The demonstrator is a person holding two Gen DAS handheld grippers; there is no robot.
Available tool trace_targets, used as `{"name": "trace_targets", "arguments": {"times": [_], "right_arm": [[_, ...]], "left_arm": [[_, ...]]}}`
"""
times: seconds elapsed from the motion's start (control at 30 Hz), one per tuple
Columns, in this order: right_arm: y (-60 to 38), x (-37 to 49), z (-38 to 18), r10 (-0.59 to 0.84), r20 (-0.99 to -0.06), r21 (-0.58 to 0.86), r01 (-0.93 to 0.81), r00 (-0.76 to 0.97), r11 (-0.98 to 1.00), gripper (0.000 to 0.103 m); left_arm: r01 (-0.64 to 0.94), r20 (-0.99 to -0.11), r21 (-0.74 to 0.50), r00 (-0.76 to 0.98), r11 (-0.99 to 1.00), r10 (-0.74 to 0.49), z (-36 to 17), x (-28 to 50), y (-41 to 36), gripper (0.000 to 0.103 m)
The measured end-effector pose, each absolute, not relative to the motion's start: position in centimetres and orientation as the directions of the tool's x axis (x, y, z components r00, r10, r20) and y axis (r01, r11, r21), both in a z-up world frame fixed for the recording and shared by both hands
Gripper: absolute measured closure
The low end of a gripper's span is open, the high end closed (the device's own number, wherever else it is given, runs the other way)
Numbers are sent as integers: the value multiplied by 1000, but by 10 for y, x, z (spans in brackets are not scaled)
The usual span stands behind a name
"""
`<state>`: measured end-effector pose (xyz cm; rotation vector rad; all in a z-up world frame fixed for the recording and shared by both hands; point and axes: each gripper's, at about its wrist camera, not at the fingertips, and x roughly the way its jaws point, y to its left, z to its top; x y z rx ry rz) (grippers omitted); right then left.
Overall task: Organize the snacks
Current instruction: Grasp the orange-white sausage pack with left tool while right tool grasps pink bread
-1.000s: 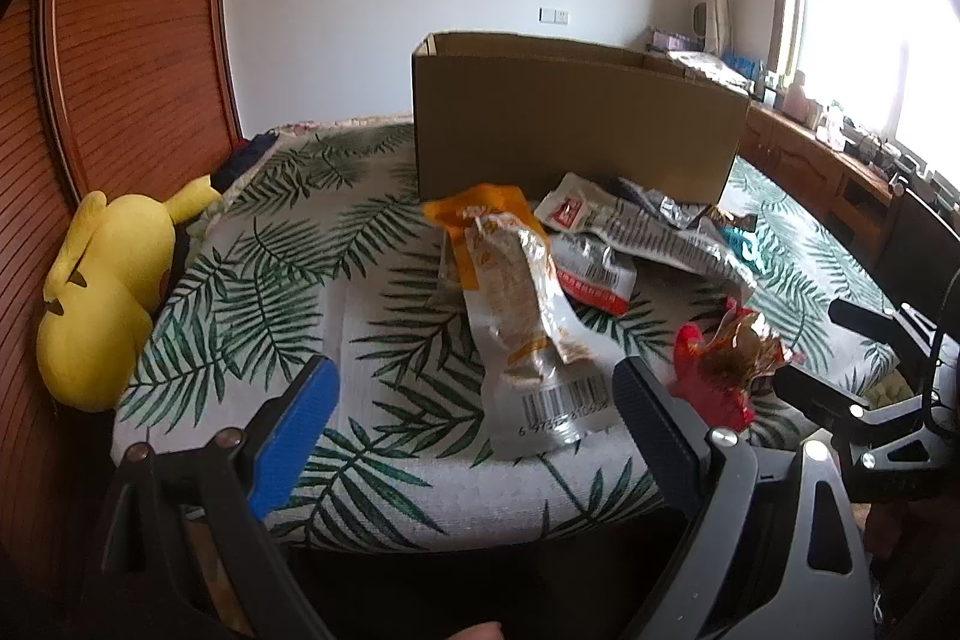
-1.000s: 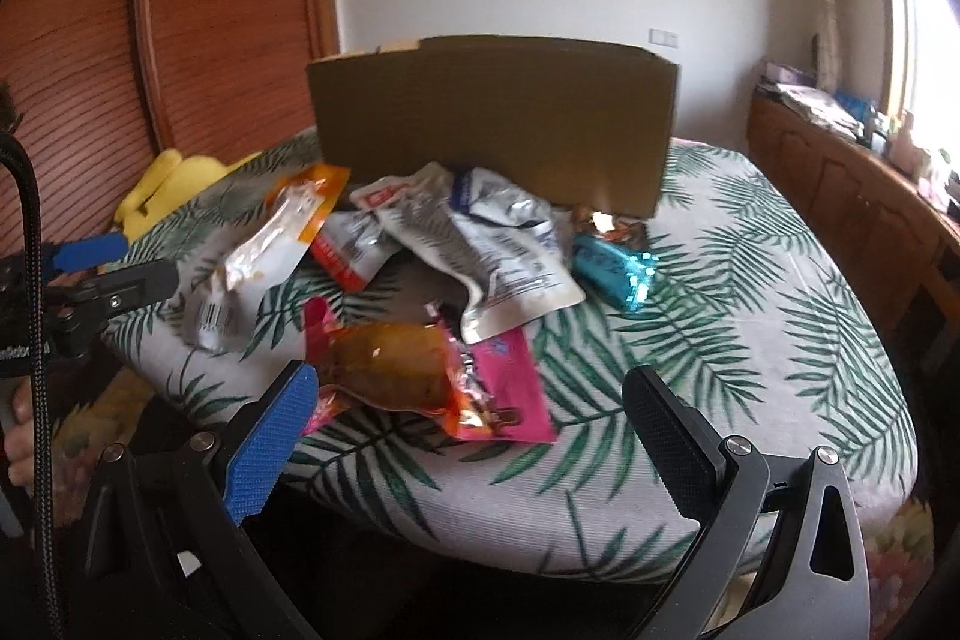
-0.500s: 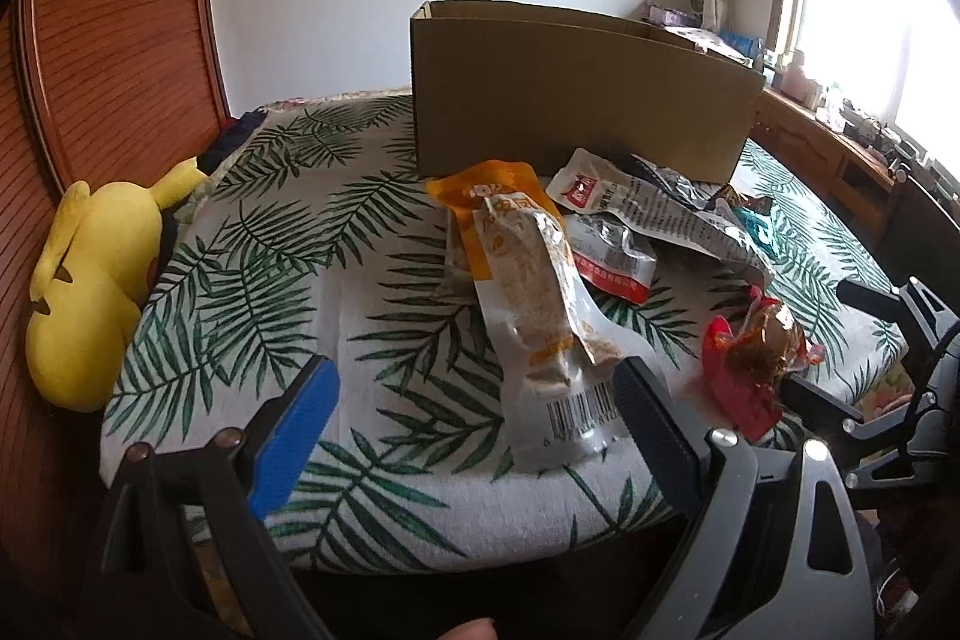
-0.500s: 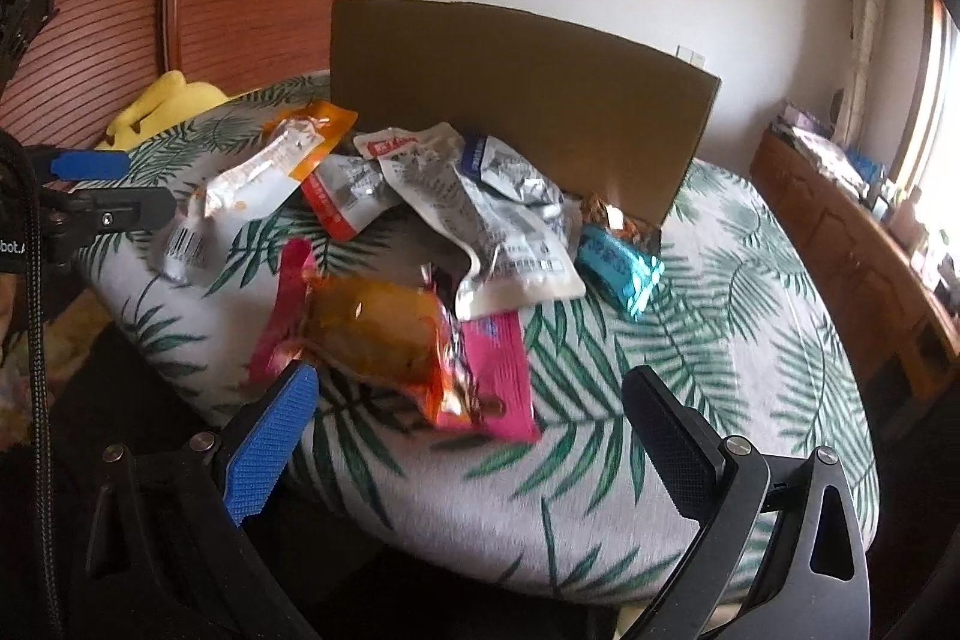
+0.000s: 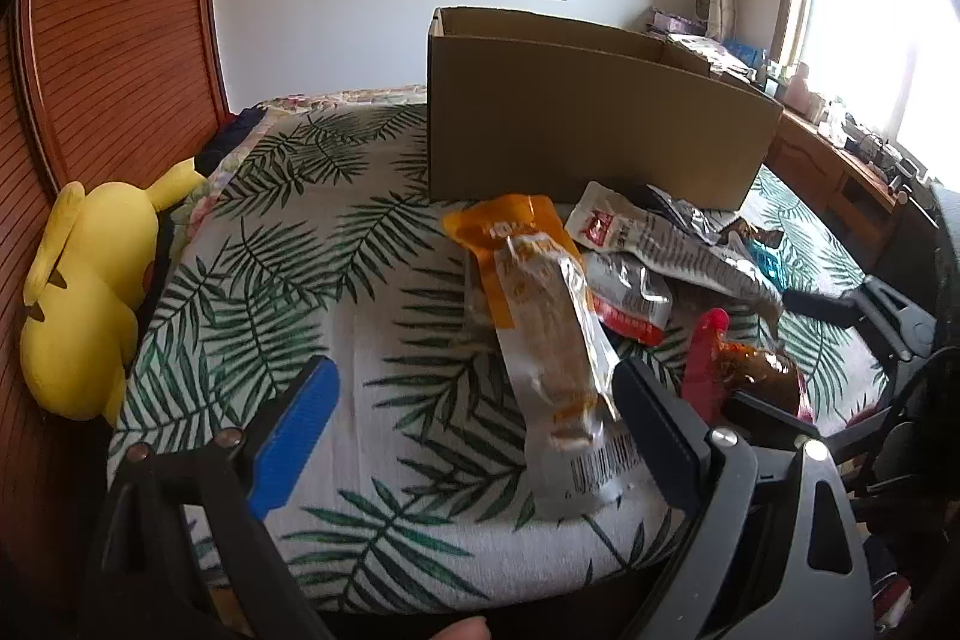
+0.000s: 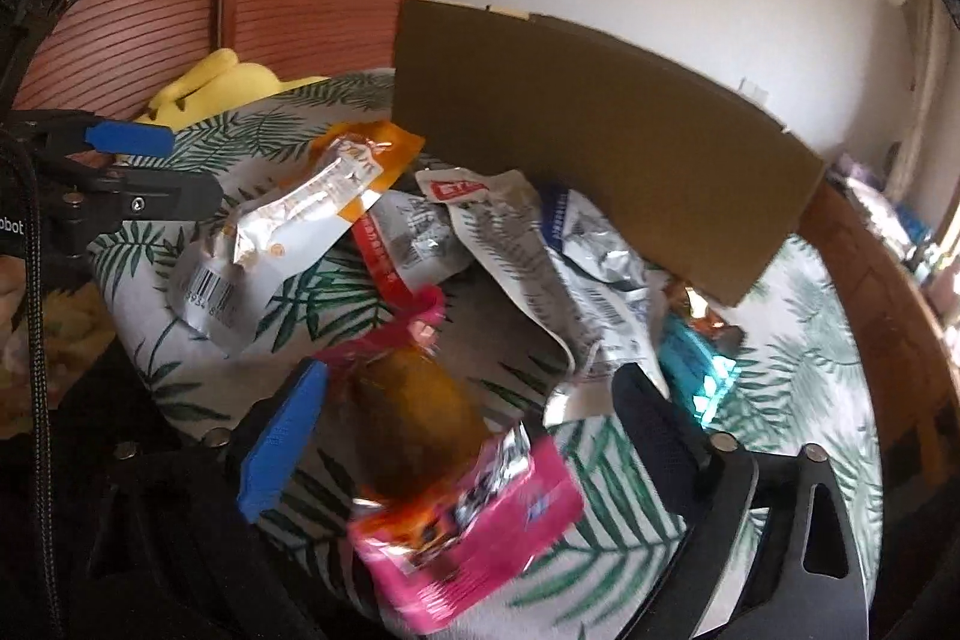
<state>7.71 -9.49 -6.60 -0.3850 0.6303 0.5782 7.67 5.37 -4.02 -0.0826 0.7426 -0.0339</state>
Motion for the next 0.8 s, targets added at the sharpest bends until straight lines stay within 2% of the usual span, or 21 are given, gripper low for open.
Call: {"name": "trace_targets", "arguments": {"times": [0.1, 0.27, 0.8], "right_arm": [[-95, 84, -70, 424, -683, -94, -648, 594, 756, 17], [-97, 83, -79, 441, -710, -66, -675, 550, 735, 22], [-122, 73, -86, 474, -654, -14, -636, 590, 771, 22]], "left_arm": [[8, -675, -101, 734, 995, -74, -37, 84, 54, 10], [21, -699, -130, 707, 991, -106, -40, 102, 51, 10], [40, -786, -183, 594, 982, -171, -58, 144, 31, 11]]}}
